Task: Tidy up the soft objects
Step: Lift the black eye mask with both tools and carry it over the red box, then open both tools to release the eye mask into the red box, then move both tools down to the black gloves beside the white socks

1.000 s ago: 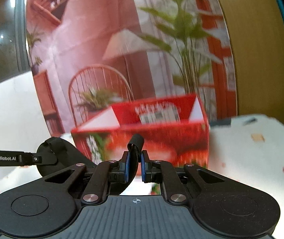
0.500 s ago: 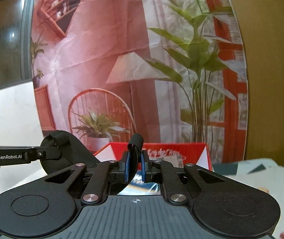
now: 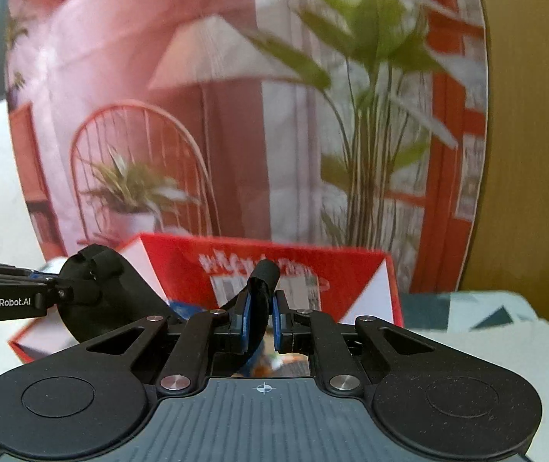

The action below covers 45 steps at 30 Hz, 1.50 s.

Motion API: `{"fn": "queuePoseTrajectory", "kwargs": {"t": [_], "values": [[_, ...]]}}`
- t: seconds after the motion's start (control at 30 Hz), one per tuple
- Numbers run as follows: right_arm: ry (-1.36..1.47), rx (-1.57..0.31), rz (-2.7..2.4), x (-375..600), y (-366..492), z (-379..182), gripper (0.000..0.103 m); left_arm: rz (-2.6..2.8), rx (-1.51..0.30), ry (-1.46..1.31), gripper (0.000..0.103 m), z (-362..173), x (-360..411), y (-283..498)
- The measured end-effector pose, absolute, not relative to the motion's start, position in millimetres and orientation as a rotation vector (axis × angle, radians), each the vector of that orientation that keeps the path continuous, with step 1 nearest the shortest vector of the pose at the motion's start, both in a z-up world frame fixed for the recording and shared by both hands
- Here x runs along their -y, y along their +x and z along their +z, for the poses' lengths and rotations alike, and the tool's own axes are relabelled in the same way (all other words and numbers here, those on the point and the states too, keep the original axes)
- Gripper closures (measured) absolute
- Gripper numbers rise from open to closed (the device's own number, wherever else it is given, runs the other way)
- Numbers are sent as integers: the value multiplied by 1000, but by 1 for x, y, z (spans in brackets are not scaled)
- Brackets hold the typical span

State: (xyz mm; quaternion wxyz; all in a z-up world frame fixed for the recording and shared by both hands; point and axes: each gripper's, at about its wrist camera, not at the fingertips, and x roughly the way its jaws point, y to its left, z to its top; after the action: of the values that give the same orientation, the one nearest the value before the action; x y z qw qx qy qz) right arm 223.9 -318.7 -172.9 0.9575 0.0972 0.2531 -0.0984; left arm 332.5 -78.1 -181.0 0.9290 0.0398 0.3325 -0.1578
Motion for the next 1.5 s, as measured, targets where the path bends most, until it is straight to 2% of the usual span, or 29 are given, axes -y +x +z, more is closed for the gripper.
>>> {"fn": "queuePoseTrajectory", "kwargs": {"t": [0.37,0.43,0.47,0.53,0.57,0.6,0.63,0.7,0.73,0.8,0.83,0.87,0.9,1.0,1.23,1.5], "values": [[240,-639,-197,320,235,-201,92,-340,-754,121,93,-198,81,339],[235,-647,-205,320,234,-201,91,-344,-746,125,91,-195,79,336],[227,-649,-209,320,233,-200,87,-343,-743,130,88,-194,80,335],[205,-638,-222,319,230,-198,79,-348,-742,134,74,-191,81,333],[187,-628,-230,317,227,-195,74,-348,-738,136,56,-189,80,330],[168,-623,-242,316,225,-193,67,-345,-732,136,42,-186,79,327],[154,-614,-247,314,222,-191,63,-349,-717,136,38,-183,78,323],[154,-594,-237,312,214,-185,47,-359,-693,149,31,-176,77,315],[153,-584,-234,310,211,-182,43,-358,-684,162,28,-173,77,310],[141,-564,-233,305,203,-177,27,-339,-663,185,9,-167,77,302],[132,-556,-238,302,200,-175,22,-325,-643,191,7,-164,75,296],[128,-547,-241,300,196,-173,13,-323,-629,191,5,-160,74,292],[128,-537,-241,298,193,-170,9,-328,-621,185,3,-157,72,288],[128,-523,-232,294,184,-163,1,-324,-618,172,2,-148,65,277],[140,-481,-193,280,153,-149,0,-299,-591,126,1,-140,43,233],[188,-476,-141,259,96,-166,0,-284,-655,115,0,-172,20,165]]}}
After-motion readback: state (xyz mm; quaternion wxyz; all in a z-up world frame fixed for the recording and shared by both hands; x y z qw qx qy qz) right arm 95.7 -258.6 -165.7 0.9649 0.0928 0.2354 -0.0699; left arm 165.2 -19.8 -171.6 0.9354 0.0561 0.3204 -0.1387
